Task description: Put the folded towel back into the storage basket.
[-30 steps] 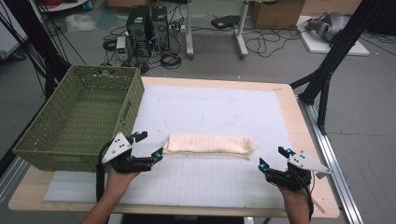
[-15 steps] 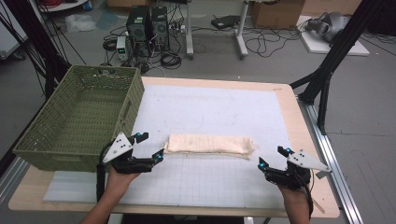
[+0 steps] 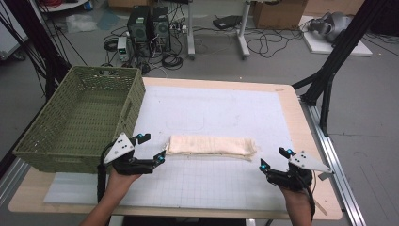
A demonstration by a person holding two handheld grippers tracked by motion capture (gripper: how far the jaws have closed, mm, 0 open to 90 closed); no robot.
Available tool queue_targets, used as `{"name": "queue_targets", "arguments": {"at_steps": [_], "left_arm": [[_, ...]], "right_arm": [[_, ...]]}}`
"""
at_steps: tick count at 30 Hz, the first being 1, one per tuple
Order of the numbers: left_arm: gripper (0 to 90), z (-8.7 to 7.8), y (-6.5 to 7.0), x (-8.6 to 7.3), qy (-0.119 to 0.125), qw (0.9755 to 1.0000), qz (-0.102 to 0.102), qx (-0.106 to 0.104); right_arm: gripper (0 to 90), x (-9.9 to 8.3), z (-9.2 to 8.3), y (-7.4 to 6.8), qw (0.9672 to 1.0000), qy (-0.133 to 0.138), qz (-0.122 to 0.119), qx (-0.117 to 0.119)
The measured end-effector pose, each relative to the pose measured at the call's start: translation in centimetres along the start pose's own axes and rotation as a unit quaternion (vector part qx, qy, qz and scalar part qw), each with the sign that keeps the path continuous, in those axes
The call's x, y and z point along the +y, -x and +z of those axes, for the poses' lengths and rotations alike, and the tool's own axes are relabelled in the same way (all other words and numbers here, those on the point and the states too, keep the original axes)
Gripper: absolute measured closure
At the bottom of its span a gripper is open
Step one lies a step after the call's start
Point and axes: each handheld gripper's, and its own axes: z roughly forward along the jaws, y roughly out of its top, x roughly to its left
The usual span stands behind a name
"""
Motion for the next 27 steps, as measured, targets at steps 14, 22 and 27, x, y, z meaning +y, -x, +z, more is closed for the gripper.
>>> {"name": "queue_targets", "arguments": {"at_steps": [14,22,27], "left_arm": [[16.0,0.2,0.0,0.9,-0.014,0.9996,-0.014,-0.018],[16.0,0.9,-0.2,2.4,-0.022,0.9992,-0.019,-0.027],[16.0,1.6,-0.2,3.4,-0.029,0.999,-0.014,-0.031]], "right_arm": [[17.8,0.0,0.1,0.1,1.0,-0.003,-0.001,-0.002],[17.8,-0.1,0.0,0.1,1.0,-0.005,0.0,-0.003],[17.8,-0.1,-0.1,0.1,1.0,-0.006,-0.001,-0.003]]}}
